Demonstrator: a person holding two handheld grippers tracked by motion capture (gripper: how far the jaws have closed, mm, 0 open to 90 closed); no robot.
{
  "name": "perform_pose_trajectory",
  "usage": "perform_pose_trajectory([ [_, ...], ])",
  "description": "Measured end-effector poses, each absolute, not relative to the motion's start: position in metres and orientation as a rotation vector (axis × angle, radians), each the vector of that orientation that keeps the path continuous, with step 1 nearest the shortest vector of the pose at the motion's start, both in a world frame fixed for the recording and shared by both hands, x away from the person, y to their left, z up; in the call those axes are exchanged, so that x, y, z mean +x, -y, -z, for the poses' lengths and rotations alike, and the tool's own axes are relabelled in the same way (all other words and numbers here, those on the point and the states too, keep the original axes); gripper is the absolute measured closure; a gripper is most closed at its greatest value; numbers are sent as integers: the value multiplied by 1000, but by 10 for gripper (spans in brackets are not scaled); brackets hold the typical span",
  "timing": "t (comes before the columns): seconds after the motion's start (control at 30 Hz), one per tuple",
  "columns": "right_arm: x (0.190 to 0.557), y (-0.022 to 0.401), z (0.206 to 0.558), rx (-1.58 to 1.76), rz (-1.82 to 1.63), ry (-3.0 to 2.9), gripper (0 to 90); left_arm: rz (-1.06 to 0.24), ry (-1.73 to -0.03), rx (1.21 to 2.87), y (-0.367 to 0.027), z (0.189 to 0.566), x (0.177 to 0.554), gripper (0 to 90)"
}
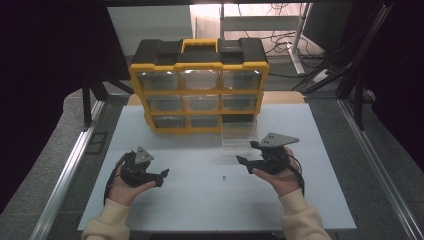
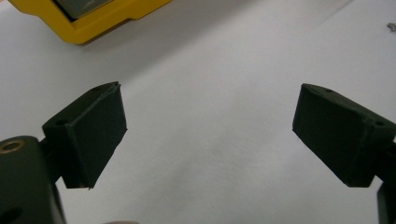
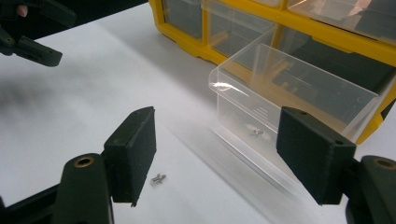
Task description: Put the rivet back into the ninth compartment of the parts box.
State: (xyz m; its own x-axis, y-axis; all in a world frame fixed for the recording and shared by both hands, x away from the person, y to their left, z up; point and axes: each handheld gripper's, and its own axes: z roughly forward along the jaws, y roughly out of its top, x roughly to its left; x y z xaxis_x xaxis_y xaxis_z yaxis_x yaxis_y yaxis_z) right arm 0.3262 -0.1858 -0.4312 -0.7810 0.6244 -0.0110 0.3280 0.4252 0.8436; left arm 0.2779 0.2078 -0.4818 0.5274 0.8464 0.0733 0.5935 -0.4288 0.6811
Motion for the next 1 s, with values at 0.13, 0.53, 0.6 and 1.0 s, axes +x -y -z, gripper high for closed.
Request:
perform_pose_trajectory([
  [0.13,325,187,433,824,-1290,-2369,294,-552,-1168,2162,-209,480,278,103],
  [0.53,325,179,437,804,-1283,-2425,294,-562,-1170,2151,-210,478,277,103],
  [0.6,325,175,440,786,-1258,-2448,294,-561,-1172,2156,-210,479,277,103],
  [1.0,324,158,449,733,-1188,-2508,295,-563,-1156,2164,-207,478,276,103],
])
